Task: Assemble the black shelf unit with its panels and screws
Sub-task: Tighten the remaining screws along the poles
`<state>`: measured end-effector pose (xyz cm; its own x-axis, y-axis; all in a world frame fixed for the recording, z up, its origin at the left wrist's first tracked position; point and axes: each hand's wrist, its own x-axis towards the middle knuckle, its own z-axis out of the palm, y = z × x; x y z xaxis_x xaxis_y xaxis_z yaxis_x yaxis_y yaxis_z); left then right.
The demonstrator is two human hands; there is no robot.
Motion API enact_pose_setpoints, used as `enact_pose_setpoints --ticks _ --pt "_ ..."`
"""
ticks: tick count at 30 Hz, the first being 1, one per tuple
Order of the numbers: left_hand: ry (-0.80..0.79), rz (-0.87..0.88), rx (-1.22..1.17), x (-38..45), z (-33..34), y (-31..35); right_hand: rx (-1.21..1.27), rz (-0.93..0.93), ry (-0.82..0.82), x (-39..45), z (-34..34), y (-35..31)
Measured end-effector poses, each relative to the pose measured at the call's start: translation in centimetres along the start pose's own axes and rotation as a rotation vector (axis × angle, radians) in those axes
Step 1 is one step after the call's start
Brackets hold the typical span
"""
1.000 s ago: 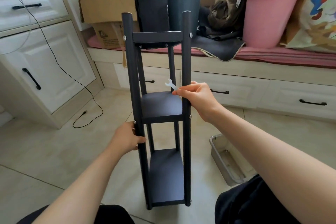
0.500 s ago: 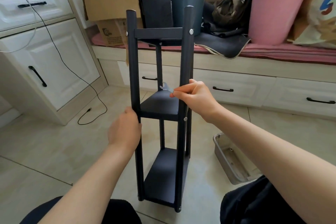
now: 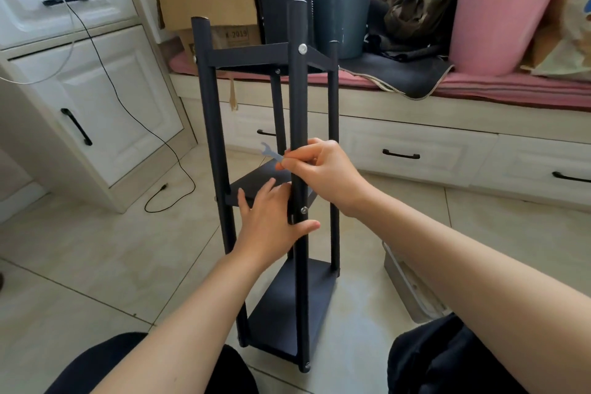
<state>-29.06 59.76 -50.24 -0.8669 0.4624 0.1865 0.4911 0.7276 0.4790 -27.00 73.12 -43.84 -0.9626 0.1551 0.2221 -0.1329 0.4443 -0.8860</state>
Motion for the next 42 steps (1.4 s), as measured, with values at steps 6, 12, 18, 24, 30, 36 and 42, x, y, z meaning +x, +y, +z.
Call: enact_pose_setpoints --ticks 6,12,18,24,30,36,42 --pt "0.049 -0.002 -0.104 0.0 -0.5 -1.2 0.034 -0.012 0.006 -0.3 0.1 -0.9" --pt "0.009 -0.007 -0.068 0.5 -1.5 -2.2 -0.013 0.113 0.084 -1.7 -1.9 1.5" --pt "-0.031 -0.017 -0.052 1.3 -2.1 -2.2 -0.065 0.209 0.029 -3.5 -3.0 4.8" --pt "-0.083 -0.017 -0.051 2.0 -3.1 -3.1 -0.179 0.336 -0.1 -4.2 -1.6 8.0" --pt "-0.087 0.025 -0.03 2.6 -3.1 -3.9 0.052 0.471 -0.141 -3.6 1.4 9.2" --pt "-0.1 0.043 -0.063 3.1 -3.4 -4.4 0.17 0.432 -0.148 -2.3 3.3 9.5" --pt "-0.022 0.02 -0.048 2.9 -3.4 -4.6 0.127 0.345 -0.057 -0.8 4.6 10.0"
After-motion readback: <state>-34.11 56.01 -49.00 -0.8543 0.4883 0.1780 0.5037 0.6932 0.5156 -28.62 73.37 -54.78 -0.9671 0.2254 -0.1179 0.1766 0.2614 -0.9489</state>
